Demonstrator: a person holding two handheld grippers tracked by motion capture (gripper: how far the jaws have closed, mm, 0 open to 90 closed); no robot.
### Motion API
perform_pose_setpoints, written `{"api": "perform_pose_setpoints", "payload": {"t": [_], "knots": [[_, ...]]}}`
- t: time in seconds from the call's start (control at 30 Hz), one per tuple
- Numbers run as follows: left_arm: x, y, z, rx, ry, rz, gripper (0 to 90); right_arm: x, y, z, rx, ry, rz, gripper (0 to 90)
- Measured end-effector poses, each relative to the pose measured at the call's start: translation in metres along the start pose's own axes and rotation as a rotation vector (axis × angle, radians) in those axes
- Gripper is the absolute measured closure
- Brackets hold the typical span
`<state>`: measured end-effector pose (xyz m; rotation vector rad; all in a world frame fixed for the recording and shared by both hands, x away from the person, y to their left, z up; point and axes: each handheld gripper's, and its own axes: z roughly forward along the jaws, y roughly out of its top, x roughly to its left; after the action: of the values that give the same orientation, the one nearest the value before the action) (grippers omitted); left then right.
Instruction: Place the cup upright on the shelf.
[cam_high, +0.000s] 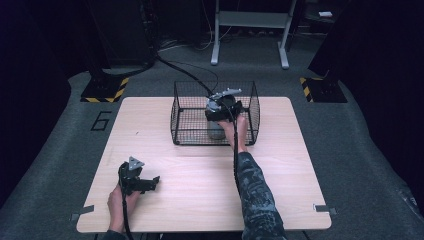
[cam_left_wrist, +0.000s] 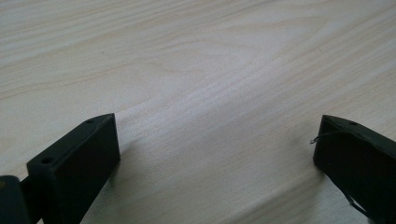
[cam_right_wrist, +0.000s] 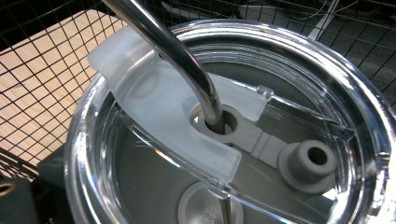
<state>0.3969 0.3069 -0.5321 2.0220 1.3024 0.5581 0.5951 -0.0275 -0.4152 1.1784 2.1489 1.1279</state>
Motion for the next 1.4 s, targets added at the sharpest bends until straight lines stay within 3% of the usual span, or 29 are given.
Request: {"api": "perform_pose_setpoints", "payload": {"t": [0.53, 0.67, 0.87, 0.9, 1.1, 1.4], "knots": [[0.000, 0.000, 0.000, 0.003, 0.002, 0.002, 0.3, 0.000, 0.001, -0.003, 0.013, -0.006, 0.021, 2.6], [0.000, 0.000, 0.000, 0.003, 0.001, 0.003, 0.3, 0.000, 0.001, -0.003, 0.014, -0.004, 0.004, 2.2], [0.000, 0.000, 0.000, 0.003, 0.001, 0.003, 0.3, 0.000, 0.003, -0.006, 0.029, 0.025, 0.058, 0.0], [0.000, 0.000, 0.000, 0.004, 0.001, 0.003, 0.3, -0.003, 0.003, -0.011, 0.032, 0.038, 0.084, 0.0], [0.000, 0.000, 0.000, 0.003, 0.001, 0.002, 0.3, -0.005, 0.004, -0.022, 0.053, 0.031, 0.092, 0.0], [0.000, 0.000, -0.001, 0.008, -0.002, 0.002, 0.3, -0.004, 0.005, -0.060, -0.026, 0.030, 0.064, 0.0]]}}
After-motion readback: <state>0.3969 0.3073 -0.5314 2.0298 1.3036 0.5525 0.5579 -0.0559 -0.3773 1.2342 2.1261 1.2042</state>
